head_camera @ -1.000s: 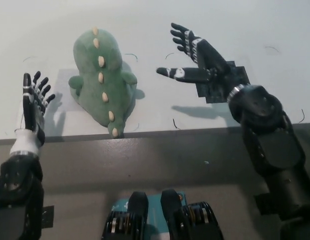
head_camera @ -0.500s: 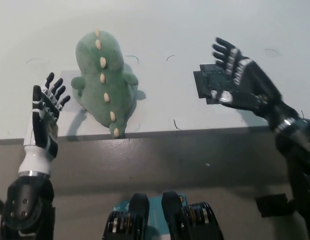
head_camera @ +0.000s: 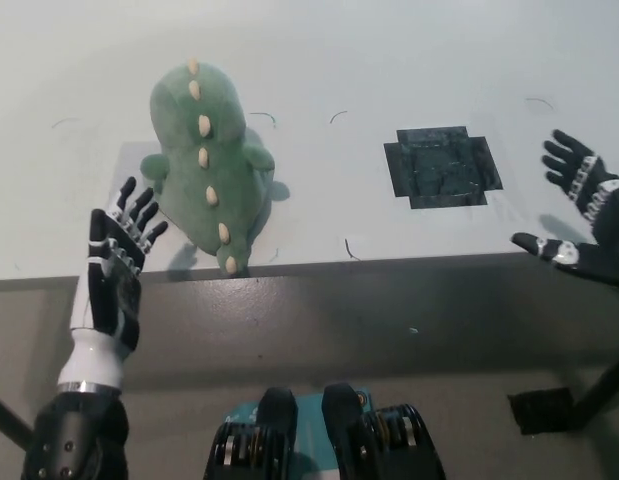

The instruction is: Use both hands to pick up a dinasour on the right side and move it to the left side

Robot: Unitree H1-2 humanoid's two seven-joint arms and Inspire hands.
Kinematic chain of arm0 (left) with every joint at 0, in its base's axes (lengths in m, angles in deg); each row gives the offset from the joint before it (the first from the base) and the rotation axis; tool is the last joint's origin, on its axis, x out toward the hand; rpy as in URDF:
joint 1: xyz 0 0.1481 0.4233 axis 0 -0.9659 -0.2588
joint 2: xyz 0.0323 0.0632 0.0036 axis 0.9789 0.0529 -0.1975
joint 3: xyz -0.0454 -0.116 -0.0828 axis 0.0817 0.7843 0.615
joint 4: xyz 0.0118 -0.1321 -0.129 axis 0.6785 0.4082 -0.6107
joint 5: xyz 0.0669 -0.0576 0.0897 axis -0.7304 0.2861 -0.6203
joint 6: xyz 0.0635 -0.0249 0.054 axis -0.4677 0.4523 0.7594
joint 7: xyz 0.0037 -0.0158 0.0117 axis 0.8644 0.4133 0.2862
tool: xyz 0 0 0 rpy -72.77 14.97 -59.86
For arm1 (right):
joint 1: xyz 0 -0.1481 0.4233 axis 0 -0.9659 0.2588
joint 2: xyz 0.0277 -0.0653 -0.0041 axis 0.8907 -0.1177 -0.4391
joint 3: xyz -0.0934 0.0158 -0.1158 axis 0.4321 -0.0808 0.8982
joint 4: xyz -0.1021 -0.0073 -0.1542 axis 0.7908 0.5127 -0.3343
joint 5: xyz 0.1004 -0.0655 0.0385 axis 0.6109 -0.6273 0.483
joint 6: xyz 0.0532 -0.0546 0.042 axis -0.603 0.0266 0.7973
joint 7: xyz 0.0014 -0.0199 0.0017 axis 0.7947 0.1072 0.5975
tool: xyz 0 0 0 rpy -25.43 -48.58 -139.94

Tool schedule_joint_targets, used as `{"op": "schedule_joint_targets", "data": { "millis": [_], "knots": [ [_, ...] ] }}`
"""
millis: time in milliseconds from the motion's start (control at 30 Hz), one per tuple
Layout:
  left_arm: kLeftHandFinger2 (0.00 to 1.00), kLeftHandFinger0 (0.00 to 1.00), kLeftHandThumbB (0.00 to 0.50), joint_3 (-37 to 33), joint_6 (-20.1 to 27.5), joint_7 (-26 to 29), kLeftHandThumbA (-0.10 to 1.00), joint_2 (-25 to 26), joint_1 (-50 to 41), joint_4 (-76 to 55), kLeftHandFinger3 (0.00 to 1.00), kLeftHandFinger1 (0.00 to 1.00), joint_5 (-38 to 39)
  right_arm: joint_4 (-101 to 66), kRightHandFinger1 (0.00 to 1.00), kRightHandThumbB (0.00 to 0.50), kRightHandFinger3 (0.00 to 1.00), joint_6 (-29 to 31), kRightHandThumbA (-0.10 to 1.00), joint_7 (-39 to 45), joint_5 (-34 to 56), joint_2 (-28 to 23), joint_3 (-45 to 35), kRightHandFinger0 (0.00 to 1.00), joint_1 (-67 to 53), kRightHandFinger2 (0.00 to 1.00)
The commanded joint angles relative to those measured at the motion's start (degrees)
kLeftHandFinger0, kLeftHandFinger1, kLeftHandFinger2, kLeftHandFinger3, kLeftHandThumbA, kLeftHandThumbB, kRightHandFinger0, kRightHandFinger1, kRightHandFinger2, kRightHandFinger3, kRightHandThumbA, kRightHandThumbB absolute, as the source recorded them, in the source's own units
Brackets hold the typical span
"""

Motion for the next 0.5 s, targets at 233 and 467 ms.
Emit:
{"op": "schedule_joint_targets", "data": {
  "millis": [233, 467],
  "knots": [
    [1.00, 1.00, 0.340, -1.66, 9.89, -3.95, 1.00, -1.65, -3.13, 3.92, 1.00, 1.00, 0.74, -3.22, 1.00, 0.148, 1.00, 8.36, 1.00, 1.44, 3.61, -2.98, -2.90, 1.00, -6.36, 1.00],
    [1.00, 1.00, 0.326, -2.66, 15.31, -5.64, 1.00, -2.02, -4.43, 7.55, 1.00, 1.00, 0.62, -4.25, 1.00, 0.159, 1.00, 9.48, 1.00, 1.66, 5.55, -3.98, -4.79, 1.00, -12.70, 1.00]
  ]
}}
